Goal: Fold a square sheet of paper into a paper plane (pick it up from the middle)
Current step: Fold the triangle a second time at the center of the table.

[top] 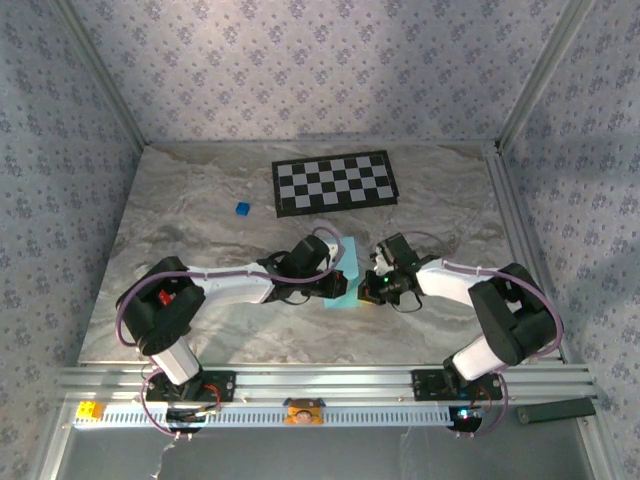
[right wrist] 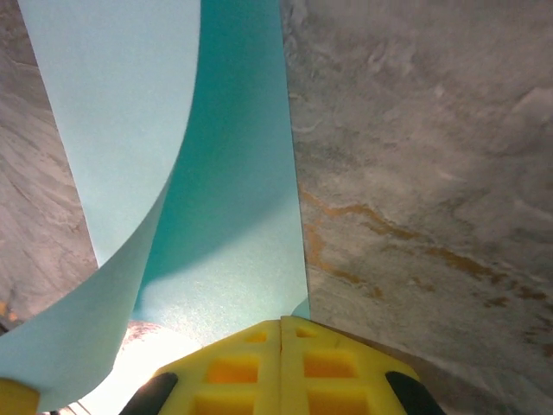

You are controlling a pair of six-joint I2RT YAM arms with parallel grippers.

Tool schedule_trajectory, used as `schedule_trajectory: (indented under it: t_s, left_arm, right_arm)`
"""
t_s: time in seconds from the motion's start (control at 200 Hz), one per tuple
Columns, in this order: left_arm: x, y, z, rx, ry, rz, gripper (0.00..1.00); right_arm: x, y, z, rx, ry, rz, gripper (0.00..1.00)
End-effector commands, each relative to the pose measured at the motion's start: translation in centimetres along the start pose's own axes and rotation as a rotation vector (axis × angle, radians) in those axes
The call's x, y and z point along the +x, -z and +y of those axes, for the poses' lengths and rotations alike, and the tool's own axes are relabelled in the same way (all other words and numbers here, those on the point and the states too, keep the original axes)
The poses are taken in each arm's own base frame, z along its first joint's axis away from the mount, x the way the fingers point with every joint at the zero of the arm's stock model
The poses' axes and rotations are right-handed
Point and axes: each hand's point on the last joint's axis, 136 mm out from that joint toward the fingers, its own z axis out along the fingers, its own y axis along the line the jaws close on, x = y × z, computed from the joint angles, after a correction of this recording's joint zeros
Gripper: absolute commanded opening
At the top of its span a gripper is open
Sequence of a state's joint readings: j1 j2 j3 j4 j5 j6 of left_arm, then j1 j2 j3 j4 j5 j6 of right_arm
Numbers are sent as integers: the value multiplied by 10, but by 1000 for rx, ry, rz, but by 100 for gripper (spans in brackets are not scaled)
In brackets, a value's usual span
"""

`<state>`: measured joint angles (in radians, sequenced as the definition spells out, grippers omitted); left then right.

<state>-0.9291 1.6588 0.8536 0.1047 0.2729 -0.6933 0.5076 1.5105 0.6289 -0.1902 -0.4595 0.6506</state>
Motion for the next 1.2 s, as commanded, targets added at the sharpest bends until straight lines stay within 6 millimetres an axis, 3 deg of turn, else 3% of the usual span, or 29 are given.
schedule_trajectory:
  t_s: [0.0, 0.07, 0.27, 0.52, 0.99, 1.194]
  left_arm:
    - [-4, -5, 3, -6, 16, -6, 0]
    - [-6, -7, 2, 0, 23, -13, 0]
    - [-8, -11, 3, -6, 20, -12, 0]
    - [-8, -11, 6, -15, 19, -14, 0]
    - [-8, -9, 20, -63, 5, -8, 0]
    - [-11, -7, 39, -183, -60, 11, 0]
  right_arm:
    - [11, 2, -33, 169, 25, 47, 0]
    - [8, 4, -27, 154, 46, 44, 0]
    - [-1, 9, 15, -28, 73, 4, 2]
    - [-5, 4, 30, -113, 42, -4, 3]
    - [14, -15, -22, 94, -22, 73, 1]
    - [15, -15, -24, 111, -28, 79, 1]
